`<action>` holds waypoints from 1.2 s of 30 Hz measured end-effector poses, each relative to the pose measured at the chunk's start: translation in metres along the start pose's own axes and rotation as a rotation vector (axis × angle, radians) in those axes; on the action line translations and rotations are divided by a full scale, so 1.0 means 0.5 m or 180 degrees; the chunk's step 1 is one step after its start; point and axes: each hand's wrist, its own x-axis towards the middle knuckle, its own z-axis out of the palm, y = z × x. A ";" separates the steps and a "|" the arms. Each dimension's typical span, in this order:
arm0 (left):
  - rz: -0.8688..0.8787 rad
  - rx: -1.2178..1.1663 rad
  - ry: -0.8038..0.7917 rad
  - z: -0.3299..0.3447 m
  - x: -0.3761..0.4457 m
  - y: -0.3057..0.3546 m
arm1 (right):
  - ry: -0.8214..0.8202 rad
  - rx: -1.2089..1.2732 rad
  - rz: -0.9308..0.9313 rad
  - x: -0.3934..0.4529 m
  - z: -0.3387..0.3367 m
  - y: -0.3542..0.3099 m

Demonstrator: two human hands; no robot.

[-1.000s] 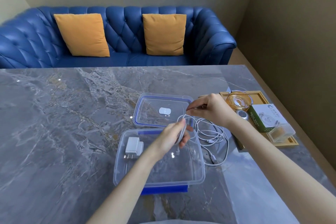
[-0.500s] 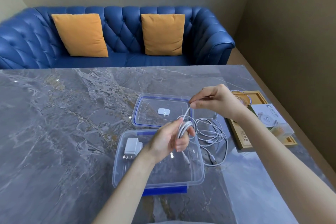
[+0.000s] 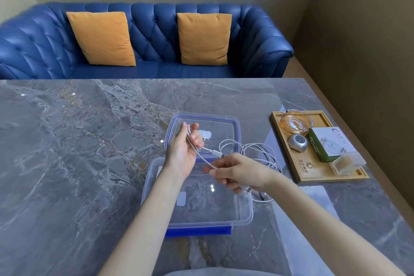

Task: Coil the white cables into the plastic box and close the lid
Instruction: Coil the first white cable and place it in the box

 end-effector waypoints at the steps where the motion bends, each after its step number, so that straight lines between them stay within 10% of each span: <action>1: 0.0109 0.0161 0.0010 -0.006 0.003 -0.001 | -0.0142 0.0000 0.0077 -0.006 -0.001 -0.003; 10: 0.0225 0.3022 -0.0658 -0.002 -0.053 -0.043 | 0.1032 -0.3309 -0.1091 -0.037 -0.037 -0.075; 14: -0.0819 0.2469 -0.1028 0.012 -0.084 -0.040 | 0.1309 -0.2708 -0.1885 -0.014 -0.068 -0.054; 22: -0.1376 0.1034 -0.0413 0.026 -0.080 -0.040 | 0.1969 -0.0264 -0.1467 0.018 0.010 0.025; 29: -0.0167 0.1711 0.0635 0.031 -0.085 -0.083 | 0.2647 -0.0999 -0.1415 0.041 0.037 0.037; 36: -0.0132 0.2618 0.0209 0.011 -0.126 -0.107 | 0.3072 -0.0691 -0.1161 0.054 0.007 0.041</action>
